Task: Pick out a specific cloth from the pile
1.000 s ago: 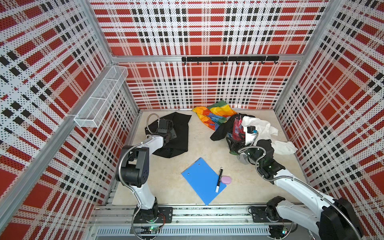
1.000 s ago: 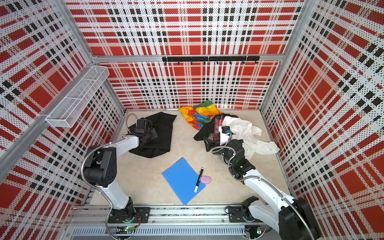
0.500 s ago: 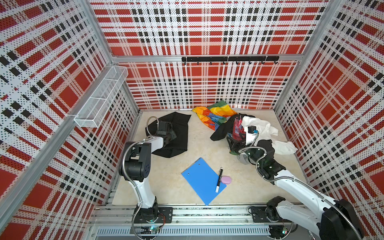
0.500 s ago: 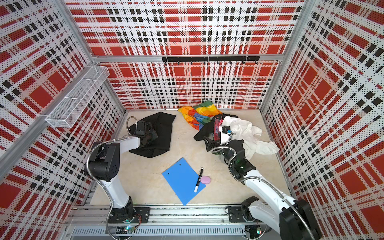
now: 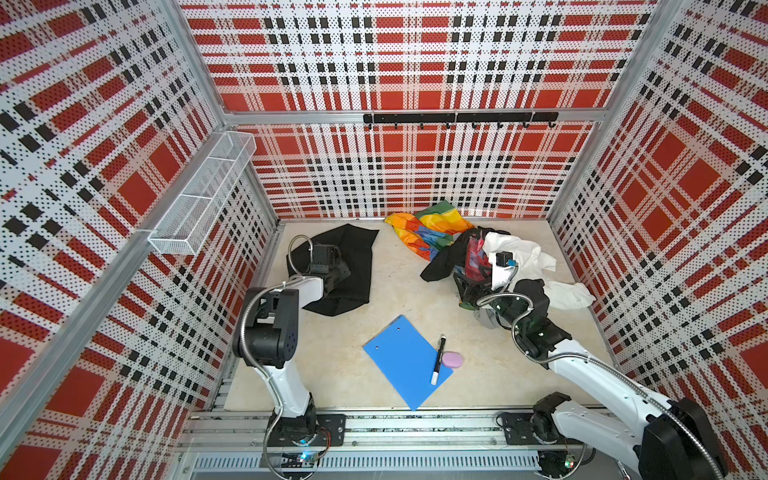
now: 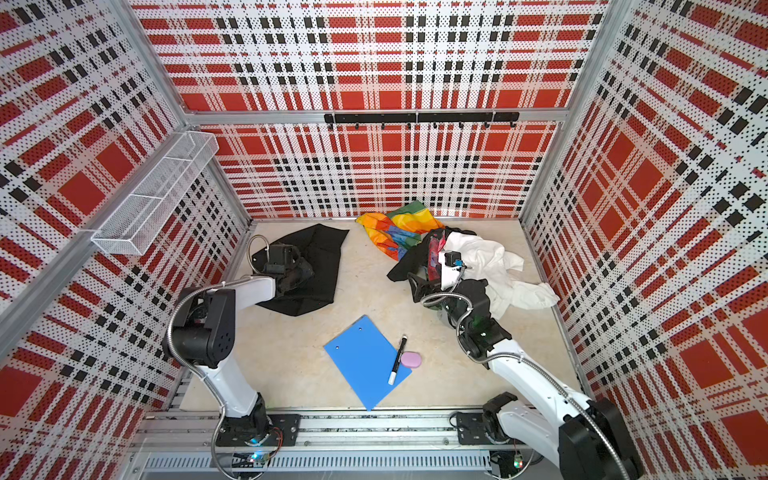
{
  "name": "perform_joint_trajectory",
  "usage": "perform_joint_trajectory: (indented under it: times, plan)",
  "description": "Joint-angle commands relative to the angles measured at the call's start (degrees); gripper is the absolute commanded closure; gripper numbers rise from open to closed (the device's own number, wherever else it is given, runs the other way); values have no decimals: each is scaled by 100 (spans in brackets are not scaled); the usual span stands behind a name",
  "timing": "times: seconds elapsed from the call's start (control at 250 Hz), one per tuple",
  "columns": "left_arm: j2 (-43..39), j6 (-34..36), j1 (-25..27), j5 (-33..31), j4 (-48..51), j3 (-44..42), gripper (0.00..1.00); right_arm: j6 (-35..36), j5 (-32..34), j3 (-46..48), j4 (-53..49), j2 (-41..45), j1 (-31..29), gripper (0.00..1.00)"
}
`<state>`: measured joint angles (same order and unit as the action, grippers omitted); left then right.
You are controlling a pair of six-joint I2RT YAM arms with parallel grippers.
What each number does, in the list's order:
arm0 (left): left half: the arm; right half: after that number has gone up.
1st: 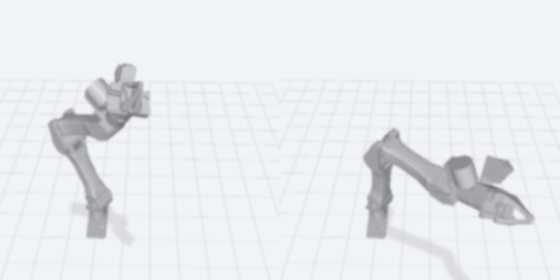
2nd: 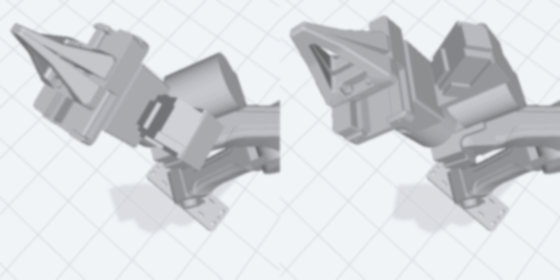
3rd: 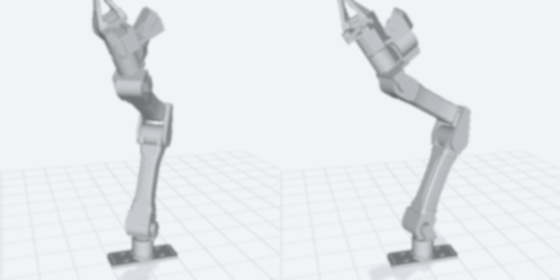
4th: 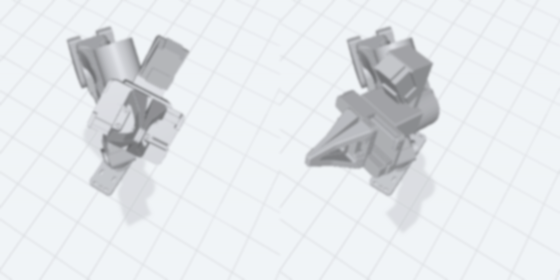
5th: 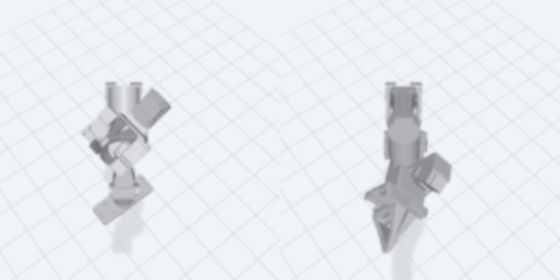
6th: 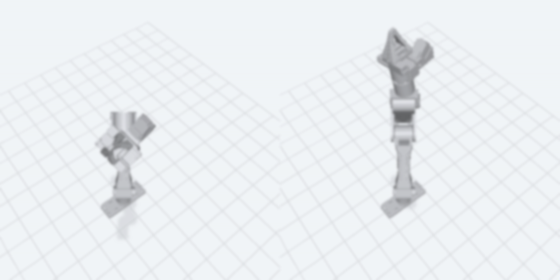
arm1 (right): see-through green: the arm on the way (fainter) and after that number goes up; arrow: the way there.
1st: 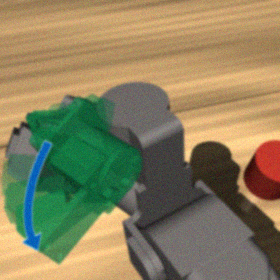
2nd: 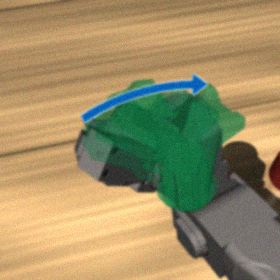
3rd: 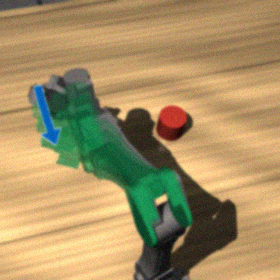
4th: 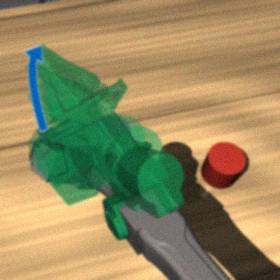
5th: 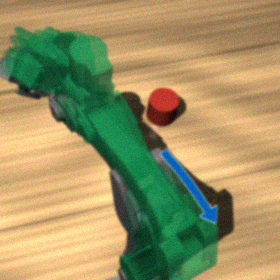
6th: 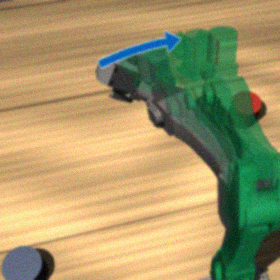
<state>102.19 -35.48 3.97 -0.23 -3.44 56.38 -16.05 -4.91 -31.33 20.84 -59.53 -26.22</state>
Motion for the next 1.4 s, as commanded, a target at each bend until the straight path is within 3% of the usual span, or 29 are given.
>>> perform_joint_trajectory:
  times: [0.0,0.208,0.408,0.688,1.008,1.397]
  plan:
    - [-511,146,-97,120,-191,-200,48,26,-45,61,297,-14,20,0]
    - [-1191,329,-88,-56,-135,-460,39,15,-37,83,324,-50,20,0]
    - [-1731,624,-90,-518,601,-555,34,-1,-72,83,348,-83,20,0]
    - [-1305,300,101,-200,447,-987,32,-37,-94,97,402,-147,20,0]
    - [-630,-34,243,61,19,-823,32,-3,-50,97,385,-157,20,0]
    - [-1769,445,201,-263,377,-1046,31,199,218,85,192,-184,20,0]
